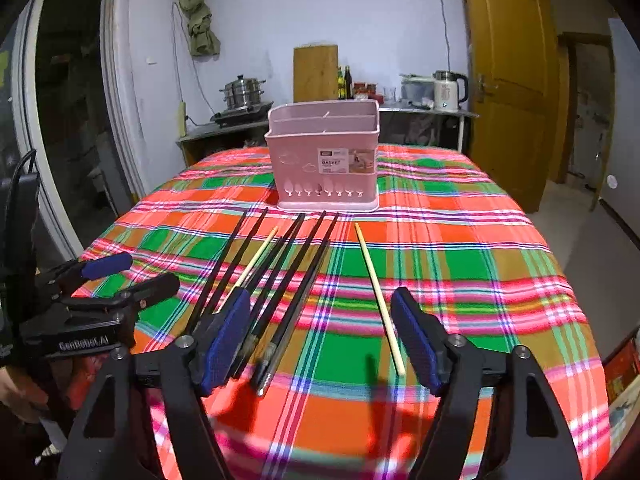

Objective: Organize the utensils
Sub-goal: 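Grasp a black chopstick with the right tool while the left tool grasps another black chopstick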

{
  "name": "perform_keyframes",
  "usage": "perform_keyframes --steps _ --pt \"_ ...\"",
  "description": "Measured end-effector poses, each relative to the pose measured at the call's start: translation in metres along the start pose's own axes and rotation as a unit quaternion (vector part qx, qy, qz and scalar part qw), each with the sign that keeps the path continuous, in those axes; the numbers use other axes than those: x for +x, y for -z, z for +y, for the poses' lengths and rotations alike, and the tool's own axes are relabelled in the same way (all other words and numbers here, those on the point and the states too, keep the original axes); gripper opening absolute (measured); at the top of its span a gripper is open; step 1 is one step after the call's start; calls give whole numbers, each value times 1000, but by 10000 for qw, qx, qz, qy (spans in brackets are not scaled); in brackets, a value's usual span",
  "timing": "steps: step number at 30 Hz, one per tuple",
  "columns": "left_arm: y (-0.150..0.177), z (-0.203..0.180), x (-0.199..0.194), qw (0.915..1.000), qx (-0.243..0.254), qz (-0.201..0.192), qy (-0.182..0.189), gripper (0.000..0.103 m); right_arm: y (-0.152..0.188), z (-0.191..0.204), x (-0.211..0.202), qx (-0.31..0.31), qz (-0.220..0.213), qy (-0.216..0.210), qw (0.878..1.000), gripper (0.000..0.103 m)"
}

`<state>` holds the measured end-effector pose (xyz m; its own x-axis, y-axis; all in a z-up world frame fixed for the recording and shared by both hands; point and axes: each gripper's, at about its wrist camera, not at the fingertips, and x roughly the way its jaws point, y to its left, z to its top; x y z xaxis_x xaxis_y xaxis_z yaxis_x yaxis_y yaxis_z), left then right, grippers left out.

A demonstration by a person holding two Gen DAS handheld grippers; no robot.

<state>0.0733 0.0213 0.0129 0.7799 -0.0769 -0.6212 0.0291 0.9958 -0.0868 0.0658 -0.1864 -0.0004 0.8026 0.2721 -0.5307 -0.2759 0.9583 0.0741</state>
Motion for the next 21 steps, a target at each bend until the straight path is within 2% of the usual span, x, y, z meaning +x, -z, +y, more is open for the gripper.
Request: perform_keyframes --steps 3,6,7,9,15,21 --pt "-17 6 18 9998 -16 152 -104 86 -9 -2 17 -11 181 -61 9998 57" --pt "-30 16 39 9991 -207 360 -17 86 -23 -5 40 49 427 -112 9990 42" --pt "-34 18 46 9988 -242 434 12 86 -27 -6 46 77 479 -140 9987 41" --pt "-39 22 62 9974 -312 641 54 83 -35 -8 61 124 606 -199 9979 32" --pt "-46 28 98 9937 -355 1060 104 58 -53 -11 108 216 1020 -376 9938 21" --pt "-53 27 109 9920 -359 1163 328 49 -63 -15 143 264 1297 -278 9908 17"
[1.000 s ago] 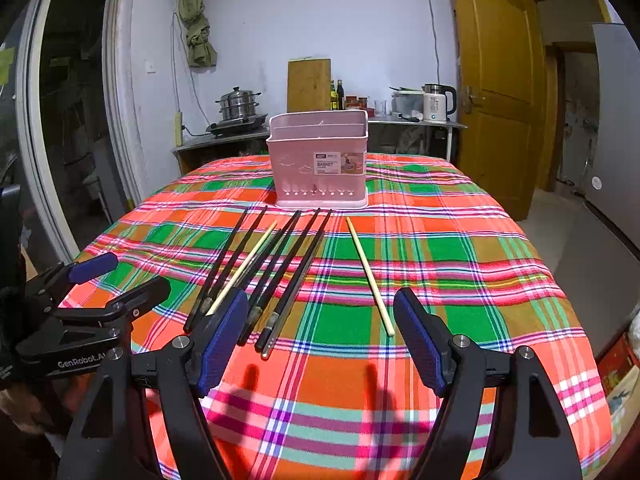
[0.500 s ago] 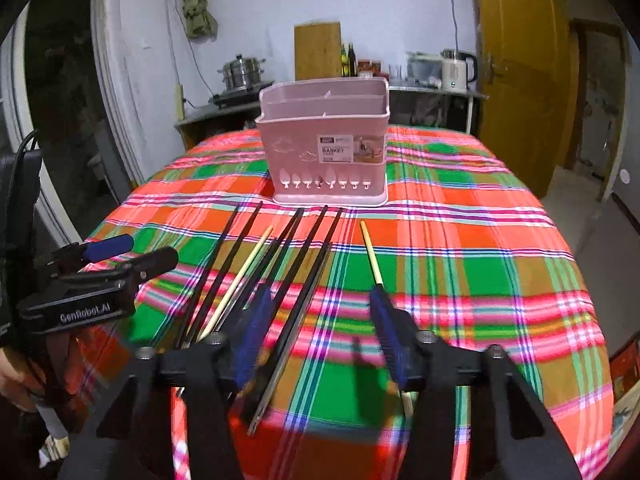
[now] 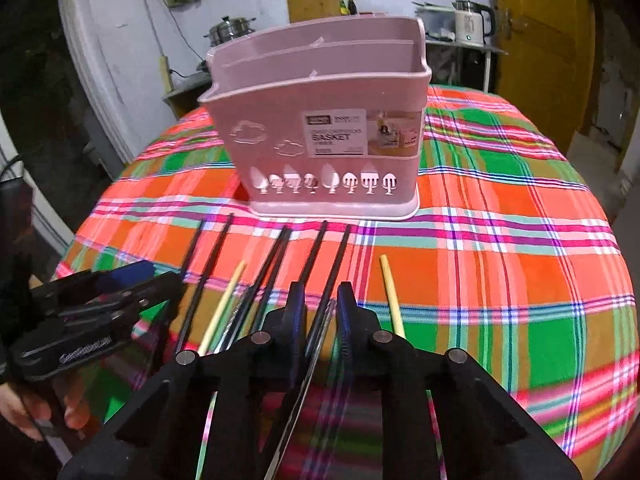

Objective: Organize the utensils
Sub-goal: 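Grasp a black chopstick with the right tool while the left tool grasps another black chopstick, then lift both black chopsticks over the pink basket and open both tools to drop them in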

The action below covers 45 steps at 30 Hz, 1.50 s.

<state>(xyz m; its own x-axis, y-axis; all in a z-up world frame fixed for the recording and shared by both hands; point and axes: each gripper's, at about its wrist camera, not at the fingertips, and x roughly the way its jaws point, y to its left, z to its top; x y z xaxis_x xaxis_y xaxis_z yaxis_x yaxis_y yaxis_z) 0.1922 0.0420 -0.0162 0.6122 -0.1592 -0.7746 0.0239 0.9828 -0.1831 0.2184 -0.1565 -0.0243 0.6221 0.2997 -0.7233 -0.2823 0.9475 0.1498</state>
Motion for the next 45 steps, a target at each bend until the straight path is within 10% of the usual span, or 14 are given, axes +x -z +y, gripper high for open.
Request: perform_keyframes --steps 13,45 --pt "-13 -17 15 9980 506 90 -377 13 -15 -3 30 -4 254 148 9996 8" --pt "-70 -46 -148 9880 826 -1242 406 5 -53 36 -141 -330 -1606 -329 9859 5"
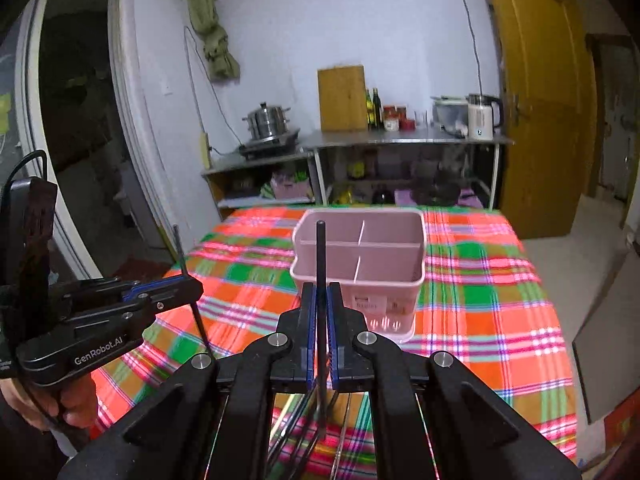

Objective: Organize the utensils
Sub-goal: 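Lift both black chopsticks over the pink basket and open both tools to drop them in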

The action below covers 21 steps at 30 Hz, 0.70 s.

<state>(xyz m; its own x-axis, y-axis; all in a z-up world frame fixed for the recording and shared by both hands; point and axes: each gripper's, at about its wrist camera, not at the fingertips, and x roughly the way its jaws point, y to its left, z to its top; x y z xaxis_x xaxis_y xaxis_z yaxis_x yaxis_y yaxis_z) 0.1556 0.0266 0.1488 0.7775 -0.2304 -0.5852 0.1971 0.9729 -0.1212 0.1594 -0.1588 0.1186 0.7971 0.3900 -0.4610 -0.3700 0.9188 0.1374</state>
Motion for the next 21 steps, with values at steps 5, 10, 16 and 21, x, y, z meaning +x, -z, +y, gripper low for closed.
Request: perform_keyframes --steps 5,10,16,21 --pt "-19 -3 -8 9999 13 -160 54 5 -15 -2 -11 -9 -251 32 9997 5" --pt "-41 -2 -7 9995 -15 -265 146 5 -33 -6 -14 26 -432 37 9991 5" --pt "-79 1 -6 9983 -103 -499 270 5 -61 -10 -19 63 -762 39 9971 5" --pt "-106 5 -2 9969 -195 -700 302 5 -86 -12 -15 99 -1034 65 9946 5"
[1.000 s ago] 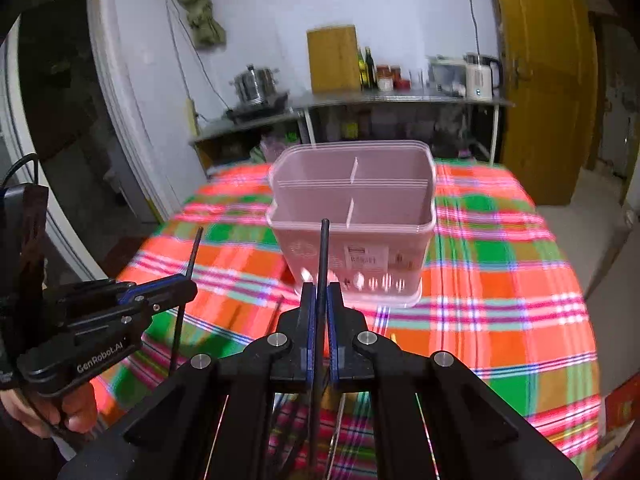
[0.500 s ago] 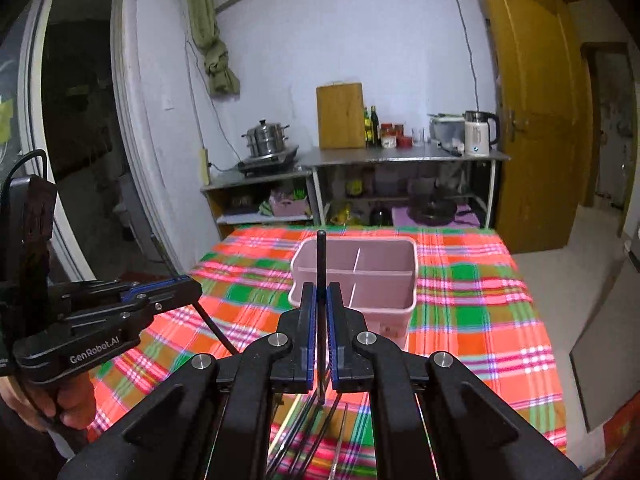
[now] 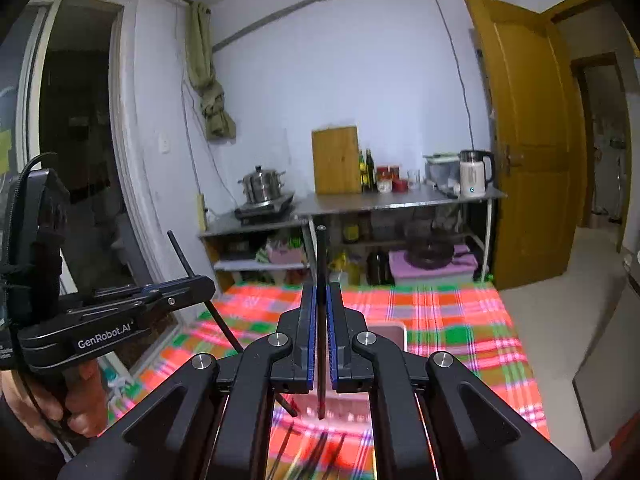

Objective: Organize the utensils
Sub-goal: 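Lift both black chopsticks over the pink basket and open both tools to drop them in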

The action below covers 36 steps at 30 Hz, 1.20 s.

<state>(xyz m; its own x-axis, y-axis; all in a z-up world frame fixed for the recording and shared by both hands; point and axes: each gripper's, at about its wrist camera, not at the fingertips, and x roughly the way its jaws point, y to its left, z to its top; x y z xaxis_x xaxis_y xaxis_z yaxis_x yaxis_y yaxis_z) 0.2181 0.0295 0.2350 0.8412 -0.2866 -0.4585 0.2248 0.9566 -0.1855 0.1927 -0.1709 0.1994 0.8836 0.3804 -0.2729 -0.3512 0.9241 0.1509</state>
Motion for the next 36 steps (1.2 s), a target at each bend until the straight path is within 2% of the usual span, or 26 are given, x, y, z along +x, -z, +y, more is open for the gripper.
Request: perform_keyframes --steps 8,14,18,20,22,24,30,36 --pt "-14 7 32 10000 -64 -56 23 5 -13 -10 35 124 -53 50 9999 5" --pt "8 16 70 9994 -126 305 63 5 13 -18 70 203 412 42 9989 5" --pt "20 22 81 9988 -233 431 51 7 30 -27 87 318 725 44 9969 5" --pt "23 24 80 9988 -250 408 34 10 35 -30 90 345 817 40 9961 5" --pt "21 25 76 9991 -269 334 22 27 38 -30 89 308 843 48 9959 6" --pt "22 24 71 9992 -292 261 29 34 38 -29 86 276 811 59 9963 11" --pt "26 22 48 9996 -270 76 -60 35 34 -28 69 296 670 47 9973 14" --pt "51 17 23 9996 -276 33 -43 35 42 -23 33 286 512 47 9983 14"
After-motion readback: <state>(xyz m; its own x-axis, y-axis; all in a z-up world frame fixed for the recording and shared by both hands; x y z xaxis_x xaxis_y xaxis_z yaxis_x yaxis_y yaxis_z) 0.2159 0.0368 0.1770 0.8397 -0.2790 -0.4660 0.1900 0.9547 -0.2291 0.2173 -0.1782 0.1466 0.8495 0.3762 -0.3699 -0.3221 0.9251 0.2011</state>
